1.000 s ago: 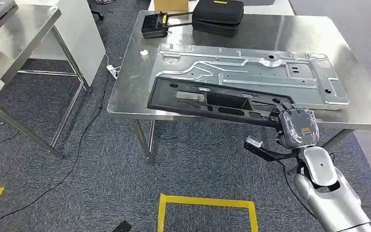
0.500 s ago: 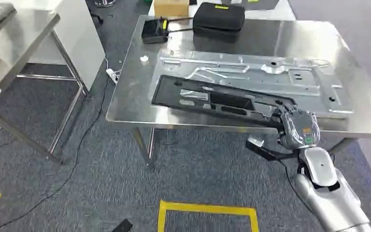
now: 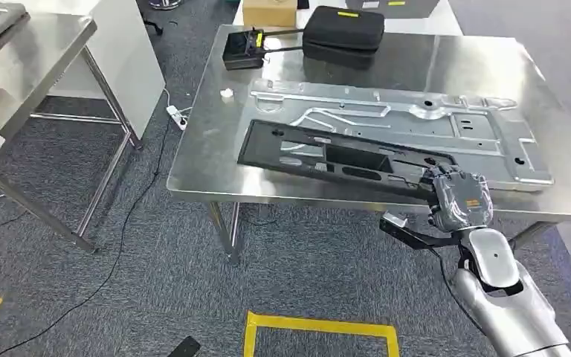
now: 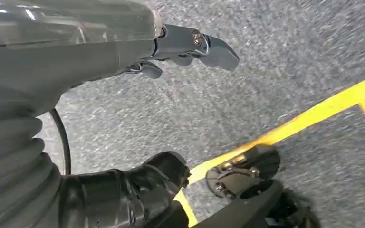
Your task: Take the parts from the cabinet and place them on the table.
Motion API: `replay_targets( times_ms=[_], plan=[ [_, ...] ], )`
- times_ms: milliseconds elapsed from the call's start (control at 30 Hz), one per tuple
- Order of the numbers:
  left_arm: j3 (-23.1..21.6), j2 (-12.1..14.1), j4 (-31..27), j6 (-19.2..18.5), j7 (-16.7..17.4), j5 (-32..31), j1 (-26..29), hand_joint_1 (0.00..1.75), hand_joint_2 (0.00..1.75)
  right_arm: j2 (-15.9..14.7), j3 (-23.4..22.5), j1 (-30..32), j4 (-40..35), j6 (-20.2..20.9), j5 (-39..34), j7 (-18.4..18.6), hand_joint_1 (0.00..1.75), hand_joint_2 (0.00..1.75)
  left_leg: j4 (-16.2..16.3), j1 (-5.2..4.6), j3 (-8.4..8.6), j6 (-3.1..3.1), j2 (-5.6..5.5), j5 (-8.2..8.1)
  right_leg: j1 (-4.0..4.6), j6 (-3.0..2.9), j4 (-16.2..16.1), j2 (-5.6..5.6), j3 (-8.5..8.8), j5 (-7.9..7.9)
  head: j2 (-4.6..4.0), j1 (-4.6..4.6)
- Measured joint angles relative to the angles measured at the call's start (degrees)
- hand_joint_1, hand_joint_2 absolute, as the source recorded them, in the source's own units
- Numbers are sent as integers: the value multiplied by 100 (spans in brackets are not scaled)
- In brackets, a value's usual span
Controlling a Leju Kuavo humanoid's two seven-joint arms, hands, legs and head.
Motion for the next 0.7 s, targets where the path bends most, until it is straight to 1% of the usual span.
replay_targets(
  times_ms=[33, 67, 100, 133, 200, 233, 267, 300, 333, 367, 400, 433, 467, 500, 533, 567, 600, 633, 667, 700],
  plan=[
    [0, -2, 0, 0, 2, 0, 6, 0, 175, 2, 0, 3, 7, 0, 0, 0, 175, 175, -20, 3, 10, -23, 4, 8, 4, -19, 13, 8, -3, -5, 0, -2],
    [2, 0, 0, 0, 4, 0, 3, 0, 175, 2, 0, 2, 11, 0, 0, 0, 175, 175, -6, -19, 19, -57, 2, -12, -37, -62, -35, 9, 18, 17, 0, 0],
    [2, 2, 0, 2, 4, -2, -3, 0, 175, 7, -2, 1, 13, 2, 2, 0, 175, 175, 92, -1, -6, -89, 13, -102, -58, -100, -77, -5, 59, 34, 0, 0],
    [2, 2, 0, 2, 7, -2, -17, 0, 175, 11, -2, -4, 15, 2, 4, 0, 175, 175, 354, -4, -124, -105, 22, -275, -65, -153, -85, -18, 73, 33, 0, -4],
    [0, 2, 0, 0, 7, -13, -22, 0, 175, 24, 0, -9, 37, 4, 4, 0, 175, 175, 1296, 11, -567, -134, 24, -730, -53, -185, -77, -35, 75, 19, 0, -4],
    [0, 2, 0, 0, 7, -17, -18, 0, 175, 39, 0, -12, 55, 7, 4, -2, 175, 175, 1741, 15, -791, -150, 24, -866, -45, -198, -70, -37, 75, 8, 0, -2],
    [0, 2, 0, -2, 4, -20, -14, 0, 175, 48, 0, -14, 72, 7, 4, -9, 175, 175, 1891, 21, -875, -152, 24, -841, -42, -202, -62, -35, 79, 1, 0, -4],
    [0, 2, 0, -4, 2, -20, -16, 0, 175, 61, 2, -14, 87, 7, 4, -15, 175, 175, 1752, 25, -825, -149, 25, -687, -38, -199, -56, -31, 90, -19, 0, -2],
    [0, 2, 0, -4, -7, -20, -21, 0, 175, 66, 2, -14, 94, 4, 7, -22, 175, 175, 1387, 25, -650, -134, 25, -452, -35, -190, -51, -23, 106, -40, 0, -4],
    [0, 2, 0, -4, -13, -24, -25, 0, 175, 68, 2, -14, 96, 4, 9, -35, 175, 175, 784, 24, -337, -97, 26, -170, -30, -174, -46, -20, 140, -66, 0, -4],
    [0, 6, 0, -4, -22, -35, -26, 0, 175, 68, 2, -14, 98, 4, 13, -35, 175, 175, 317, 23, -86, -58, 26, 1, -27, -157, -45, -18, 173, -85, 0, -2],
    [0, 15, 0, -4, -26, -35, -34, 0, 175, 68, 2, -18, 103, 4, 13, -35, 175, 175, 52, -5, 60, -15, 24, -95, -5, -123, -42, -16, 186, -110, 0, 0],
    [0, 15, 0, -4, -37, -35, -43, 0, 175, 68, 2, -42, 112, 4, 11, -35, 175, 175, -4, -12, 83, -16, 28, -98, 9, -81, -40, -8, 179, -128, 0, 0],
    [0, 15, 0, -4, -39, -35, -40, 0, 175, 72, 2, -54, 114, 2, 11, -35, 175, 175, -15, -18, 83, -5, 27, -96, 3, -54, -66, -11, 188, -122, 0, -2],
    [0, 15, 0, -4, -39, -35, -35, 0, 175, 77, 2, -53, 118, 2, 11, -35, 175, 175, -65, -12, 58, 44, 27, -121, 3, -12, 9, -9, 201, -77, 0, -2],
    [0, 11, 0, -11, -39, -35, -32, 0, 175, 79, 2, -63, 122, 2, 11, -35, 175, 175, -77, -4, 144, 100, 19, -147, -6, 6, 26, -11, 227, -70, 0, -2],
    [0, 9, 0, -26, -55, -35, -25, 0, 175, 81, -2, -61, 127, 2, 11, -37, 175, 175, -132, 14, 260, 143, 16, -158, -24, 37, 151, -23, 173, -119, 0, 5],
    [2, 13, 0, -39, -66, -35, -24, 0, 175, 81, 0, -74, 129, 2, 15, -48, 175, 175, -138, 14, 322, 164, 20, -173, -35, 50, 320, -15, 110, -166, 0, 7],
    [2, 13, 0, -70, -81, -33, -34, 0, 175, 81, 2, -95, 142, 2, 15, -48, 175, 175, -140, 15, 360, 200, 19, -207, -38, 68, 665, -13, -104, -293, 0, 5],
    [2, 11, 0, -85, -96, -33, -39, 0, 175, 81, 2, -94, 155, 4, 15, -48, 175, 175, -140, 14, 396, 200, 16, -242, -43, 90, 1091, -11, -390, -437, 0, 4]
  ],
)
